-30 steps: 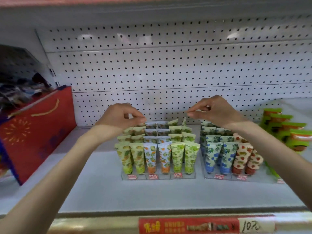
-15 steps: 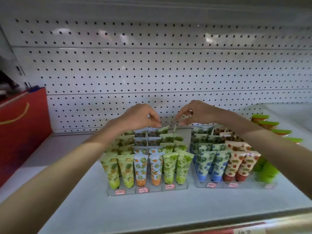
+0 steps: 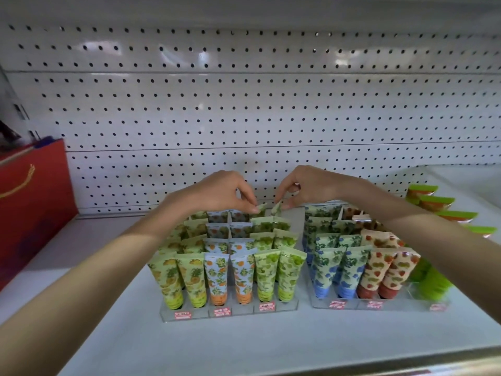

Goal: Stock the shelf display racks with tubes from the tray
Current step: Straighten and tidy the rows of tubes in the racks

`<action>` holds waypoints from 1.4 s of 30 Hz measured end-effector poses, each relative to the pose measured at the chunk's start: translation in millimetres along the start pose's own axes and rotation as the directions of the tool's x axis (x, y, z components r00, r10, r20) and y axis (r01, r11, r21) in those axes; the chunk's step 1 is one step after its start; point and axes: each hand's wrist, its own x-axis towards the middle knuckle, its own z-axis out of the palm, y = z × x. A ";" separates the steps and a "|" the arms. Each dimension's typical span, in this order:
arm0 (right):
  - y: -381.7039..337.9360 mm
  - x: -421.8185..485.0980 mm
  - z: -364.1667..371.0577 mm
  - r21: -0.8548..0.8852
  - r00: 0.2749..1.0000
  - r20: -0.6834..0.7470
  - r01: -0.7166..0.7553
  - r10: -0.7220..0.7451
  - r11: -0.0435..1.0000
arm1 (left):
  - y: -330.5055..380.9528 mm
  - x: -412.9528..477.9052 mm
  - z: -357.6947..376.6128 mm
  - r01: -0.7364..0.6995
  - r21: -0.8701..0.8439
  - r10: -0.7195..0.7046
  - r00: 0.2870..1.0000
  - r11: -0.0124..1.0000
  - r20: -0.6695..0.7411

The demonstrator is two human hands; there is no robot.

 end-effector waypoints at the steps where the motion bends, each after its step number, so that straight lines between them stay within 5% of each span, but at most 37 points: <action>1: 1.5 0.1 1.0 0.009 1.000 -0.006 -0.002 0.002 1.000 | -0.4 0.5 0.7 0.000 -0.001 0.000 1.000 1.000 0.000; 35: -6.1 -14.2 5.3 0.055 0.992 -0.097 -0.072 0.077 0.996 | -2.5 -4.8 9.8 0.000 -0.047 -0.004 0.996 0.999 -0.089; 42: -10.7 -27.8 -2.9 0.091 0.986 -0.144 -0.071 0.084 0.993 | -1.7 -15.4 3.6 -0.008 0.042 0.017 0.972 0.999 -0.232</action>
